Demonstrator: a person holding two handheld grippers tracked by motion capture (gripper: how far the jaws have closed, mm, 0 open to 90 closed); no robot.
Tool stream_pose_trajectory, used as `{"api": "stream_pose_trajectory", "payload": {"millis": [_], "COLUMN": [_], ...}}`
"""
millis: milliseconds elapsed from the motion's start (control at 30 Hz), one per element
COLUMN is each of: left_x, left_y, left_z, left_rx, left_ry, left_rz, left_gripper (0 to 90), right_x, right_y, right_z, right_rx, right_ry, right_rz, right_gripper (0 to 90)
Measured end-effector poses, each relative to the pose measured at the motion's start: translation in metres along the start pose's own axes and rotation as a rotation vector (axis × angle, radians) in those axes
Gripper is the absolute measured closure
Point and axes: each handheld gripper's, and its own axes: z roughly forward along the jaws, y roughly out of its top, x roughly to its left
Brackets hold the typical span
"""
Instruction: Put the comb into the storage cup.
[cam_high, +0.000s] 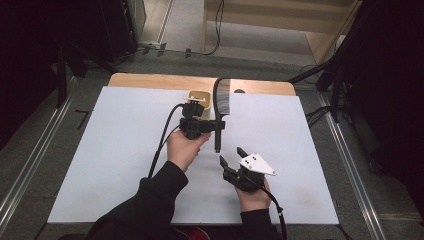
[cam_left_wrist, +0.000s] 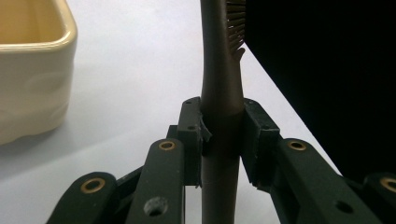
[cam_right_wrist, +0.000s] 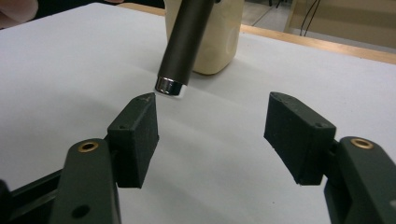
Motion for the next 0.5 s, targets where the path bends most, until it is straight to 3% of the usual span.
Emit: {"api": "stream_pose_trajectory", "payload": {"millis": [300, 500], "left_x": [0.005, 0.006], "left_y": [0.000, -0.001], "left_z": [-0.008, -0.012], "left_rx": [-0.010, -0.017], "left_ry": [0.001, 0.002], "left_rz": [0.003, 0.021], "left_gripper": [72.5, 72.6], "right_x": [-0.005, -0.009], "right_y": [-0.001, -0.001], "right_z": [0.001, 0.003], "right_rx": [0.038, 0.066], "right_ry": [0.019, 0.013], "right_rz": [-0.019, -0.038], "right_gripper": [21.7, 21.3]}}
